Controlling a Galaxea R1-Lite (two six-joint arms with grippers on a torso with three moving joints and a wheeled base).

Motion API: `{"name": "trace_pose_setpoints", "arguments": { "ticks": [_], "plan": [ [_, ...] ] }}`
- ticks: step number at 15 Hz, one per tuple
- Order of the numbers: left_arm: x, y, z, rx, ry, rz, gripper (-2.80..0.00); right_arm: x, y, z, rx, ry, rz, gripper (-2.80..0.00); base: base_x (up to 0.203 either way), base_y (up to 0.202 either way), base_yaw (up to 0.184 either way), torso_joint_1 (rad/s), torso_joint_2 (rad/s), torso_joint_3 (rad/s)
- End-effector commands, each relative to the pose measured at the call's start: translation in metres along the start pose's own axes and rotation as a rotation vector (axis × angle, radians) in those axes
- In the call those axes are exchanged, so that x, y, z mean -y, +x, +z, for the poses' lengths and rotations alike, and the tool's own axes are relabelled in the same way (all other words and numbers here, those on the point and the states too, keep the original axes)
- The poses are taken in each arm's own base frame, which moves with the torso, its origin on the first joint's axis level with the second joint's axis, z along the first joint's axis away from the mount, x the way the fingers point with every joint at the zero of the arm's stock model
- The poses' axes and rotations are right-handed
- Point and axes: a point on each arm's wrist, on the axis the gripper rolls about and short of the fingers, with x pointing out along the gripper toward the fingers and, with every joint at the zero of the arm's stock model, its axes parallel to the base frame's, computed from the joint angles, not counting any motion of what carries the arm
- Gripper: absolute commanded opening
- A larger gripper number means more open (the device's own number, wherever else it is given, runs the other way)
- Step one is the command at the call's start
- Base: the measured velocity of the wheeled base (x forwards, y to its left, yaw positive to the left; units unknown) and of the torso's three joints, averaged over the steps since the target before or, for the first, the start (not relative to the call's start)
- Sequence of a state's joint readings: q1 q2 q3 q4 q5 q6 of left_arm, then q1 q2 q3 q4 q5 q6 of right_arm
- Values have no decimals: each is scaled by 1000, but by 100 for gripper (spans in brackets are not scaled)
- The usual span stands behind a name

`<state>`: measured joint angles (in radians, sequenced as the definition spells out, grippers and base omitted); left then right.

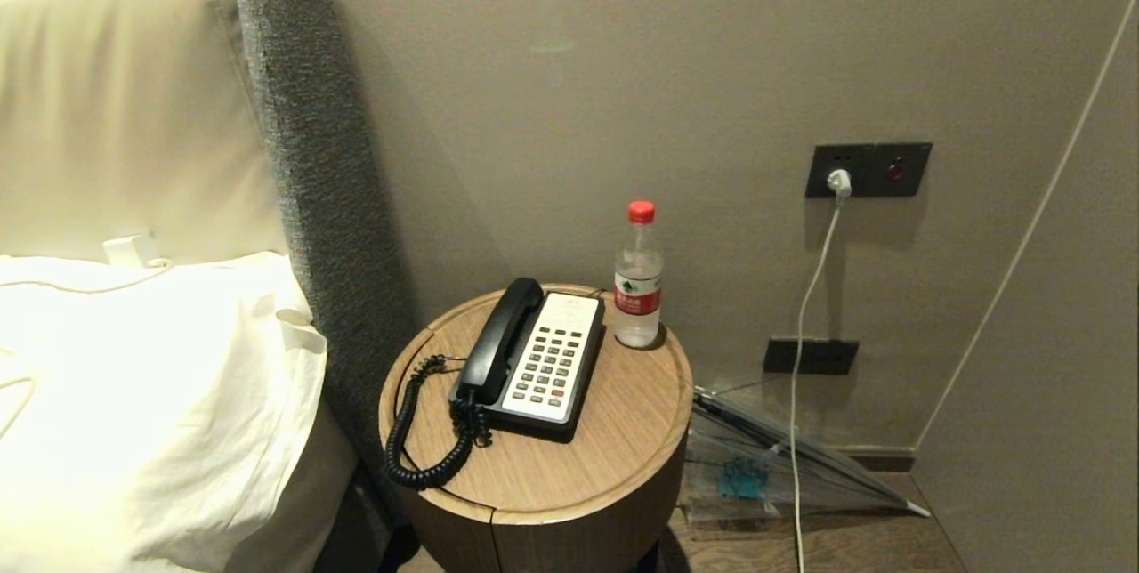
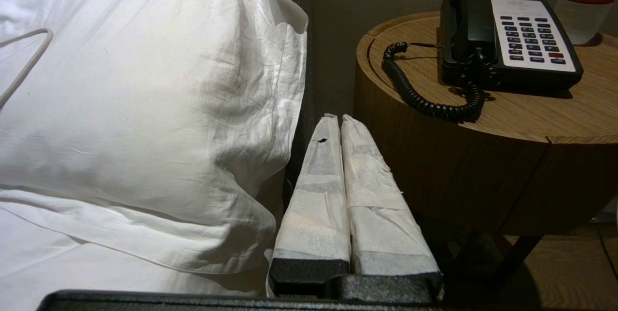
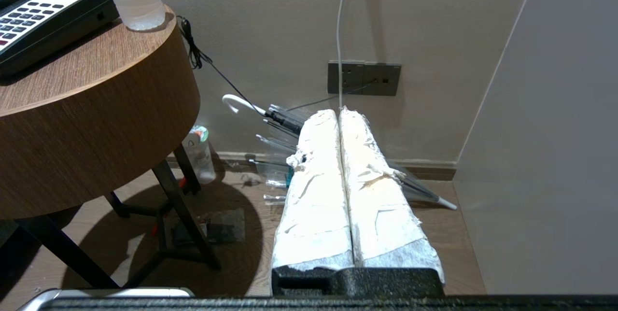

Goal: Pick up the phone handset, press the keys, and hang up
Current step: Pick up the desk phone handset

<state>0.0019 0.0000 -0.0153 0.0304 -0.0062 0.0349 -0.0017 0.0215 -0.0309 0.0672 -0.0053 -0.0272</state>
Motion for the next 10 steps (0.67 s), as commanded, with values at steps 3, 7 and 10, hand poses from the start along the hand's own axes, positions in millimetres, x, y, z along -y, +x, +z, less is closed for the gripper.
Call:
{"name": "trace_pose_setpoints", "arguments": {
  "ticks": [3,7,10],
  "plan": [
    [0,0,0,3,-7,1,-280,0,0,0,-2,0,2,-280,0,0,0,0,0,0],
    [0,0,0,3,-7,0,-280,0,0,0,-2,0,1,-280,0,0,0,0,0,0],
    [0,0,0,3,-7,0,-280,0,0,0,-2,0,-1,-280,0,0,0,0,0,0]
  ]
}}
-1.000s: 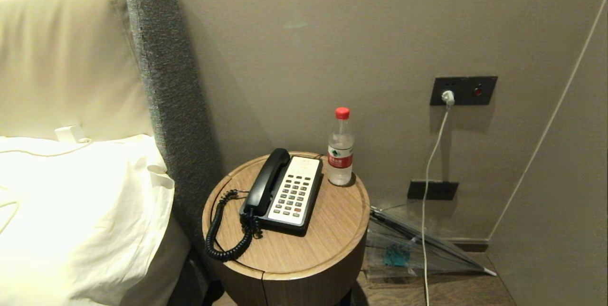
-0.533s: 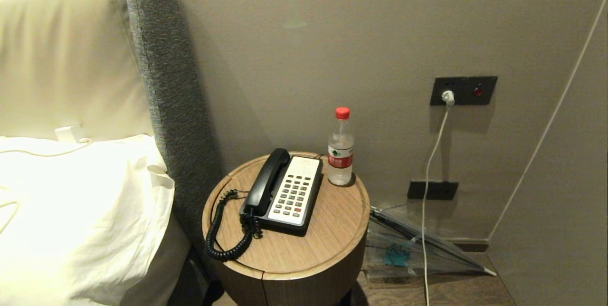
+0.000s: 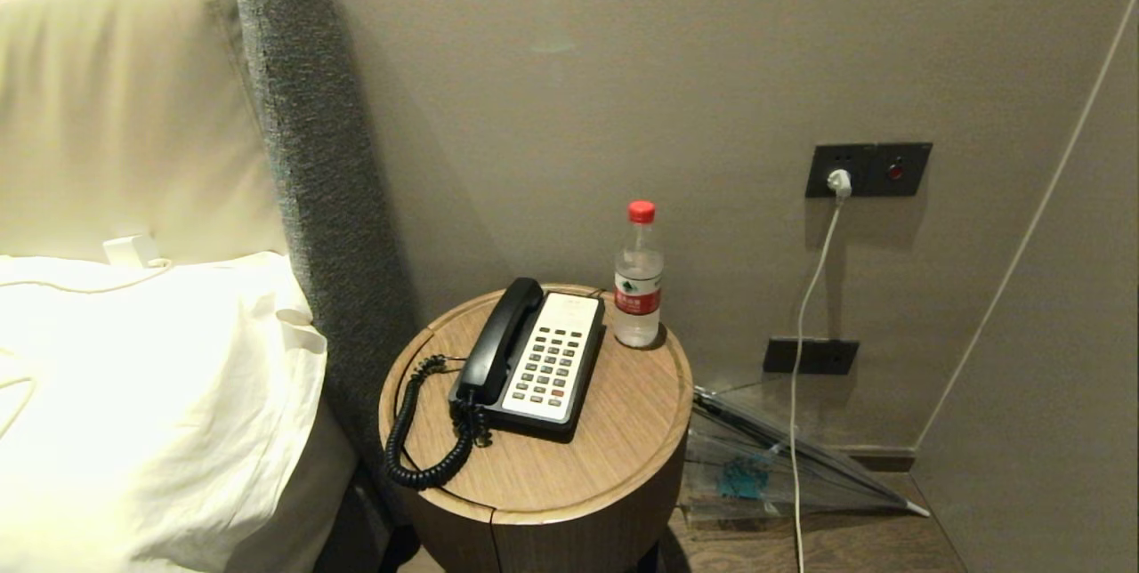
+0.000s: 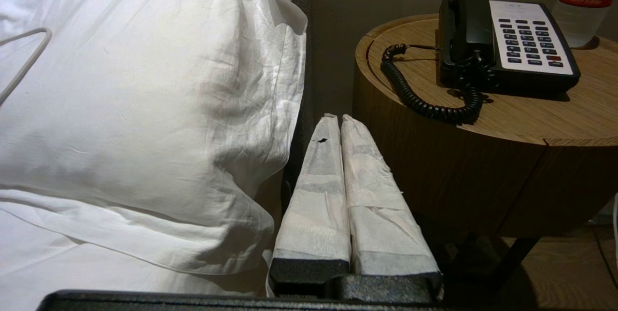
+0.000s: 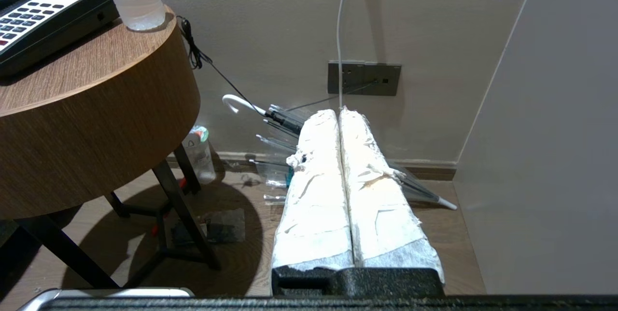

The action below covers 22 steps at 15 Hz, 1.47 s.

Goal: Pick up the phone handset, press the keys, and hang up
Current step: Pick up the desk phone handset

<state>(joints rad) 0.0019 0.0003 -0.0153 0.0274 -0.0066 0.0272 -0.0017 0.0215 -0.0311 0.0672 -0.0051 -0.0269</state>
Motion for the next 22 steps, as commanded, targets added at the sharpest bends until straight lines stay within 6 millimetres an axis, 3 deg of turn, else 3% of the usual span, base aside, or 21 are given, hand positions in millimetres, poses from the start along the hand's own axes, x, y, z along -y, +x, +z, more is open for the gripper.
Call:
{"name": "trace_pose_setpoints", "arguments": {
  "ticks": [1,22],
  "plan": [
    [0,0,0,3,-1,0,-280,0,0,0,-2,-1,1,-280,0,0,0,0,0,0],
    [0,0,0,14,-13,2,-280,0,0,0,-1,-1,1,-280,0,0,0,3,2,-183]
  ]
}}
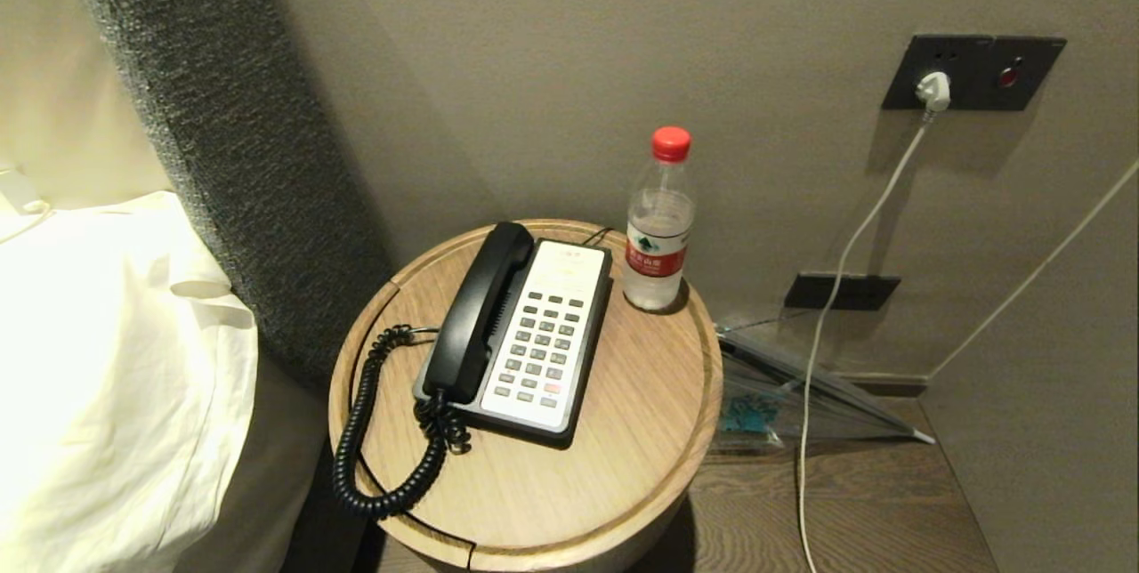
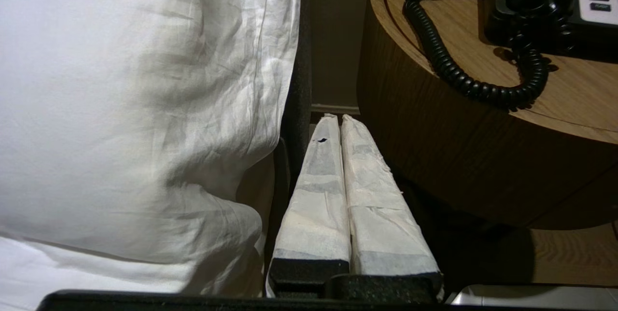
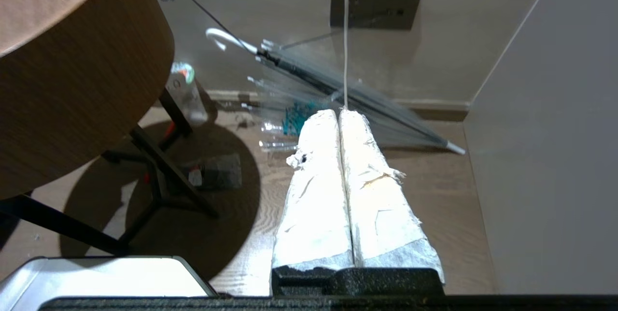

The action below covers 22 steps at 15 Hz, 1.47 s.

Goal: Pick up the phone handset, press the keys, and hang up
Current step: Pick up the desk phone handset

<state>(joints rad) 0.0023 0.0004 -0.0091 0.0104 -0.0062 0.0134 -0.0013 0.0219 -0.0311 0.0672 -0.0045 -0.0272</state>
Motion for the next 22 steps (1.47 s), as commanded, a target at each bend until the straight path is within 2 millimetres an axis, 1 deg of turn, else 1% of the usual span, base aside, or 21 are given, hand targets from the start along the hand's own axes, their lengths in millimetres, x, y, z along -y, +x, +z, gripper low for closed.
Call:
{"name": "trace_pose_setpoints", "arguments": {
  "ticks": [1,13,22],
  "plan": [
    [0,0,0,3,0,0,-280,0,0,0,-2,0,-1,-280,0,0,0,2,3,-188],
    [0,0,0,0,-10,-1,-280,0,0,0,-2,0,0,-280,0,0,0,3,3,-191],
    [0,0,0,-2,8,0,-280,0,0,0,-2,0,-1,-280,0,0,0,1,1,-12]
  ]
}}
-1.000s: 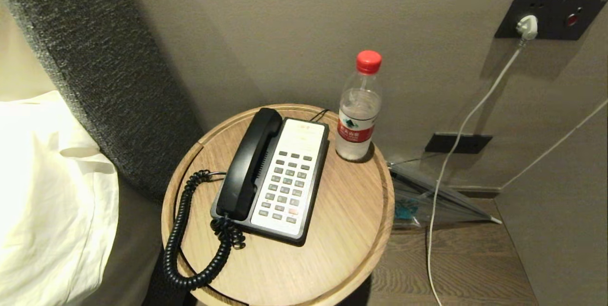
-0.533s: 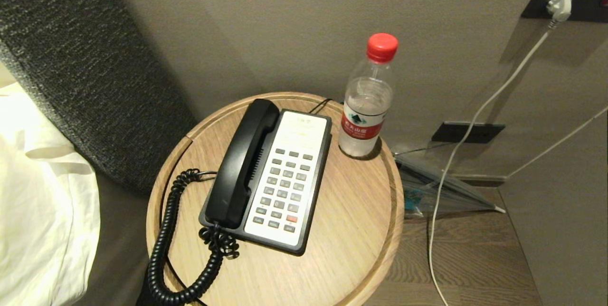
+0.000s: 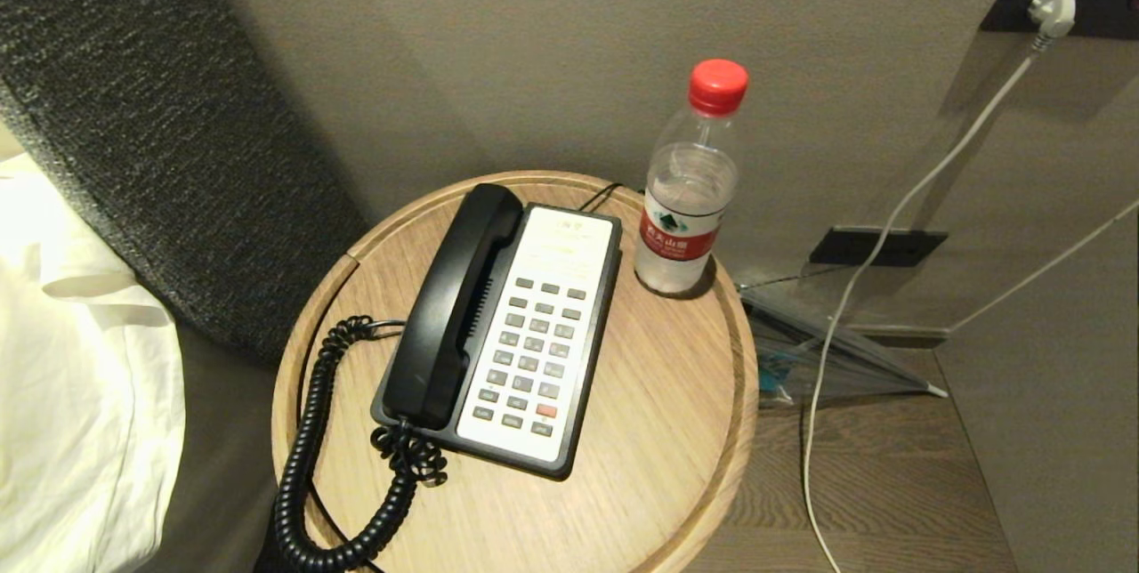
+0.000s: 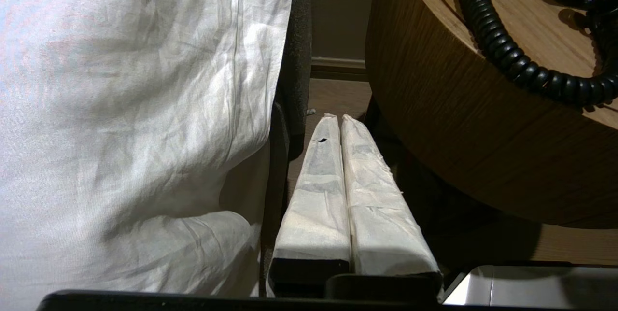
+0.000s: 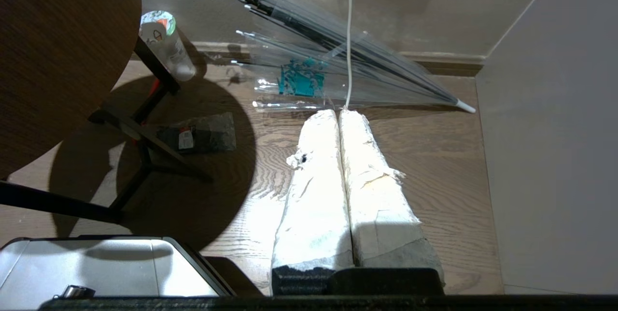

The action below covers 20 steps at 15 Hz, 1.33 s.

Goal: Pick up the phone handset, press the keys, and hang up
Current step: Pick up the desk phone handset

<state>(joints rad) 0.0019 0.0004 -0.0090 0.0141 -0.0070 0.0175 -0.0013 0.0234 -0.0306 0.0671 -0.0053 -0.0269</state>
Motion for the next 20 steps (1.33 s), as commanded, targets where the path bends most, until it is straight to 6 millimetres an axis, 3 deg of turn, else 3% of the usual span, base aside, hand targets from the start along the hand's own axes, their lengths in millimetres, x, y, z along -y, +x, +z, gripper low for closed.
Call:
{"name": "trace_pose_setpoints", "arguments": {
  "ticks": [1,5,8,10,12,15,17,20],
  "plan": [
    [0,-1,1,1,5,2,-280,0,0,0,0,-1,0,-280,0,0,0,0,0,0],
    [0,-4,11,17,10,-1,-280,0,0,0,0,-1,0,-280,0,0,0,0,0,0],
    [0,-24,56,53,10,-48,-280,0,0,0,0,-1,0,-280,0,0,0,0,0,0],
    [1,-30,91,-20,-7,-118,-280,0,0,0,0,-1,-1,-280,0,0,0,0,0,0],
    [2,-14,130,-120,-38,-198,-280,0,0,0,0,-1,-1,-280,0,0,0,0,0,0],
    [3,34,192,-241,-141,-286,-280,0,0,0,0,-1,0,-280,0,0,0,0,0,0],
    [4,73,213,-347,-198,-340,-280,0,0,0,0,-1,-1,-280,0,0,0,0,0,0],
    [15,120,220,-488,-228,-461,-280,0,0,0,0,-1,0,-280,0,0,0,0,0,0]
  ]
}}
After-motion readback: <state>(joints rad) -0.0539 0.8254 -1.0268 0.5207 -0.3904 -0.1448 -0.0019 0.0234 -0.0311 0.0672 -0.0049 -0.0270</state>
